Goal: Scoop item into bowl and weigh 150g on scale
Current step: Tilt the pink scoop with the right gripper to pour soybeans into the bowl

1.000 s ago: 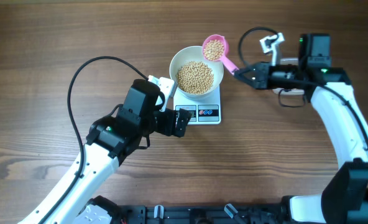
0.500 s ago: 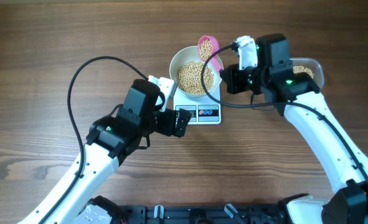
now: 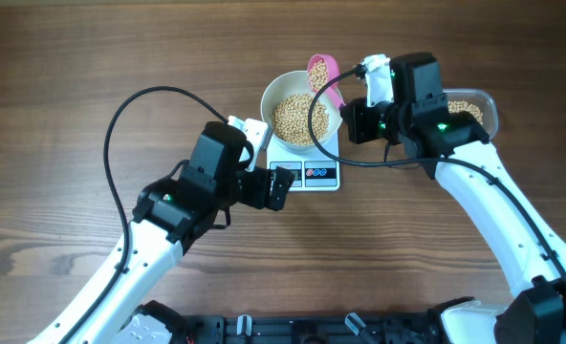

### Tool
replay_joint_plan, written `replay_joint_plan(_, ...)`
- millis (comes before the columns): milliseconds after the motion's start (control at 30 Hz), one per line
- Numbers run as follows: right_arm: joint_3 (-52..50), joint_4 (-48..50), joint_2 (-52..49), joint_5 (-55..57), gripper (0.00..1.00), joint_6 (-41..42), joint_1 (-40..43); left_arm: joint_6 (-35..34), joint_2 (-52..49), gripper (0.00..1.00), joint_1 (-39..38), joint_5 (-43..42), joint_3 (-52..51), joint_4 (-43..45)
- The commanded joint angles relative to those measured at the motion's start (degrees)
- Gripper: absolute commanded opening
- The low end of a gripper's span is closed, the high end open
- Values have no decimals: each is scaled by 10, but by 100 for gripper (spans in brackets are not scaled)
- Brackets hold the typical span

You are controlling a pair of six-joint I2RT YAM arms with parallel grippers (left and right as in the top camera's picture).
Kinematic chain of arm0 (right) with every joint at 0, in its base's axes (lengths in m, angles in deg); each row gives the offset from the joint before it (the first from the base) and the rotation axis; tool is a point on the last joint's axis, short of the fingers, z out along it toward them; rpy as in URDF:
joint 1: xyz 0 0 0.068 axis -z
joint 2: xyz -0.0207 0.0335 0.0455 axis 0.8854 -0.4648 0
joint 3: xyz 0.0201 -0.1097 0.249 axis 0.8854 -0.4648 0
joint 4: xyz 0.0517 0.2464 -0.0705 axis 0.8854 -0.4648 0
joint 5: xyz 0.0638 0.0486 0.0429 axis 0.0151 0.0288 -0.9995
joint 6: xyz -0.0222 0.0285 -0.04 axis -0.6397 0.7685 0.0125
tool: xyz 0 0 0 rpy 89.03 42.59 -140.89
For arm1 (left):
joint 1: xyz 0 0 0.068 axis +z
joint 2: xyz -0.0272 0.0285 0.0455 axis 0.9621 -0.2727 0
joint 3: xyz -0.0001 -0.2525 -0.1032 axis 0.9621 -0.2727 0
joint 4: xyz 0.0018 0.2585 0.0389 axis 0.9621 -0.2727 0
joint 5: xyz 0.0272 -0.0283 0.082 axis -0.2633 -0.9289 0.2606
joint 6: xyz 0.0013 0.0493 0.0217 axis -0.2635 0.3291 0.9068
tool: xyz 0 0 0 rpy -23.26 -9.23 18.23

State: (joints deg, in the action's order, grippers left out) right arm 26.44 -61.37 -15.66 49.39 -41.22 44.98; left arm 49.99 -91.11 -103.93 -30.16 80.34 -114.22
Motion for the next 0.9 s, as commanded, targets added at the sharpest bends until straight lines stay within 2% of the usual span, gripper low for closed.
replay_joint_plan(0,10,-2,13,-62,4,-2,-3,11,-3,100,-2,6,0,1)
replay_joint_plan(233,10,-35,13,-93,4,28,-3,11,-3,100,-2,6,0,1)
replay_joint_plan(500,10,-64,13,-95,4,20,-3,11,-3,100,-2,6,0,1)
replay_joint_plan(767,10,-50,13,-62,4,-148,-3,11,-3,100,-2,6,0,1)
replay_joint_plan(867,10,-50,13,-17,4,-167,-3,11,-3,100,-2,6,0,1)
